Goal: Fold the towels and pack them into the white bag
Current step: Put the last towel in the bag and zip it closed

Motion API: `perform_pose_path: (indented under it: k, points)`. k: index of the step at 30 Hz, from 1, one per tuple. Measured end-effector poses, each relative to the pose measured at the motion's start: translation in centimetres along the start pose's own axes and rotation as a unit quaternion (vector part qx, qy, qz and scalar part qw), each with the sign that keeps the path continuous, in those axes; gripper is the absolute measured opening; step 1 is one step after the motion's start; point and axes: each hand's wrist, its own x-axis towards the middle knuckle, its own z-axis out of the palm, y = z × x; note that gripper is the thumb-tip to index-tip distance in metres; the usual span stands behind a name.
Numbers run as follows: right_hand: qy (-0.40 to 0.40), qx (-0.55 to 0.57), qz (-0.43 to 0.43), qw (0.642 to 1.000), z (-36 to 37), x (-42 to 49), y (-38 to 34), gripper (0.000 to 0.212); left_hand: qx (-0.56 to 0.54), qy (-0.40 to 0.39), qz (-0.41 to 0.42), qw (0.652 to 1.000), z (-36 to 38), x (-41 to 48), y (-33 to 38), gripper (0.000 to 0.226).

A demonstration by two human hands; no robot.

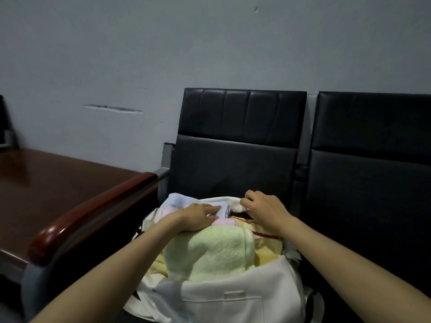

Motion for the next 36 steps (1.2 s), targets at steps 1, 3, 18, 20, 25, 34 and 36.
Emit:
perform_pose_path:
  k: [1,3,18,20,25,34,36]
  points:
    - [0.015,0.001,0.010,1.000,0.3,0.5,-0.4,0.020,-0.003,-0.001,0.001,1.000,0.1,-0.1,-0.1,0.048]
    - [0.032,0.043,0.033,0.998,0.9,1.3,-1.1,0.011,-0.010,0.001,0.002,1.000,0.3,-0.4,-0.3,0.048]
    - [0.089,0.228,0.292,0.925,0.5,5.6,-2.2,0.016,-0.068,-0.020,0.013,0.997,0.9,-0.8,-0.5,0.049]
    - [0.095,0.229,0.300,0.921,0.0,5.9,-2.1,0.016,-0.068,-0.028,0.014,0.997,0.7,-1.0,-0.2,0.049]
    - [0.125,0.245,0.312,0.909,-1.2,6.1,-2.1,0.017,-0.042,-0.028,0.008,0.999,0.7,-1.5,0.3,0.050]
    - [0.148,0.270,0.261,0.915,-2.1,5.3,-2.6,0.012,-0.052,0.164,-0.014,0.985,-1.4,-2.9,-1.2,0.029]
    - [0.142,0.261,0.213,0.931,-2.2,5.2,-2.2,0.007,0.000,0.212,-0.044,0.976,-2.2,-3.5,-3.2,0.032]
